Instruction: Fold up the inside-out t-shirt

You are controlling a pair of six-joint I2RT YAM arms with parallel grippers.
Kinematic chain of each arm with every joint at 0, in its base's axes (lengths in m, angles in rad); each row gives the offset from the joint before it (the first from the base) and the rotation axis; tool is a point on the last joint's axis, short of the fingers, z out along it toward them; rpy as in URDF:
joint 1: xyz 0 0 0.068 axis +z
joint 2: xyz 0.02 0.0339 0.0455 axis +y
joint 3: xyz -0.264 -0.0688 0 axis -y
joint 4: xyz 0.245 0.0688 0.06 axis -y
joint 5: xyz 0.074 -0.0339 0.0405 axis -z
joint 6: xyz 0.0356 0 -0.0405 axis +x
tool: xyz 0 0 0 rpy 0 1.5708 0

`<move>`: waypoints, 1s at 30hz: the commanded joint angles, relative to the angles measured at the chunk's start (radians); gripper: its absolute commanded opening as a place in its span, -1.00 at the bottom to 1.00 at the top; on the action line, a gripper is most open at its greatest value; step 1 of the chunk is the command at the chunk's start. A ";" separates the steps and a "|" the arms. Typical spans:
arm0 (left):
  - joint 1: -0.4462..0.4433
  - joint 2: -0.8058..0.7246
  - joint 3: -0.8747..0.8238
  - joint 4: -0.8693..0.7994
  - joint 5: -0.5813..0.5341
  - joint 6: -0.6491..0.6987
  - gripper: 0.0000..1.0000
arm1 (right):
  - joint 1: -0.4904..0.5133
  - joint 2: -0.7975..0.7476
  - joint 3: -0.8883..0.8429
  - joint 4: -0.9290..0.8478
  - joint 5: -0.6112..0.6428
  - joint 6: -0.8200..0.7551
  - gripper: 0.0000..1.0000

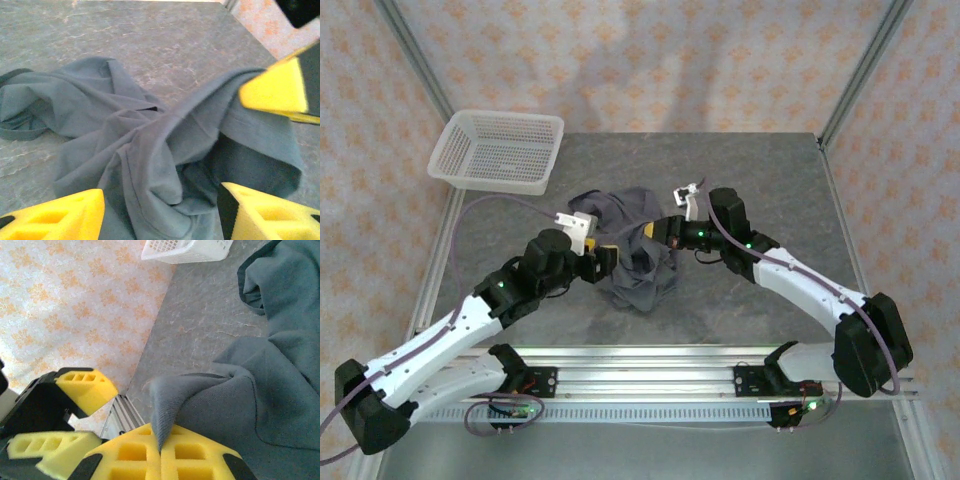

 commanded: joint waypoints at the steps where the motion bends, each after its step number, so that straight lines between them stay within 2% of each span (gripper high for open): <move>1: 0.044 -0.008 -0.009 -0.051 -0.056 0.028 0.15 | -0.011 -0.011 0.038 0.019 0.041 0.040 -1.00; 3: 0.102 -0.033 -0.010 -0.004 0.151 0.025 0.13 | -0.023 -0.004 0.050 -0.031 0.081 0.046 -1.00; 5: 0.095 -0.041 -0.011 0.100 0.350 0.040 0.14 | -0.036 0.004 0.044 -0.020 0.061 0.059 -1.00; 6: 0.078 -0.024 -0.001 0.118 0.390 0.046 0.14 | -0.039 0.007 0.039 -0.005 0.056 0.068 -1.00; 9: 0.003 0.066 0.046 0.080 0.326 0.095 -0.10 | -0.039 0.019 0.041 0.002 0.055 0.079 -1.00; 12: -0.018 0.153 0.039 0.180 0.340 0.077 -0.18 | -0.039 0.029 0.050 0.003 0.049 0.096 -1.00; 17: -0.016 0.327 0.031 0.312 0.298 0.047 -0.18 | -0.039 0.017 0.050 -0.012 0.045 0.094 -1.00; 20: -0.014 0.417 0.084 0.293 0.194 0.045 -0.15 | -0.039 0.006 0.055 -0.037 0.047 0.080 -1.00; 24: 0.008 0.486 0.075 0.360 0.108 0.073 -0.02 | -0.039 -0.005 0.054 -0.045 0.049 0.077 -1.00; 30: 0.100 0.493 0.049 0.496 0.209 0.007 0.03 | -0.039 -0.006 0.052 -0.053 0.025 0.080 -1.00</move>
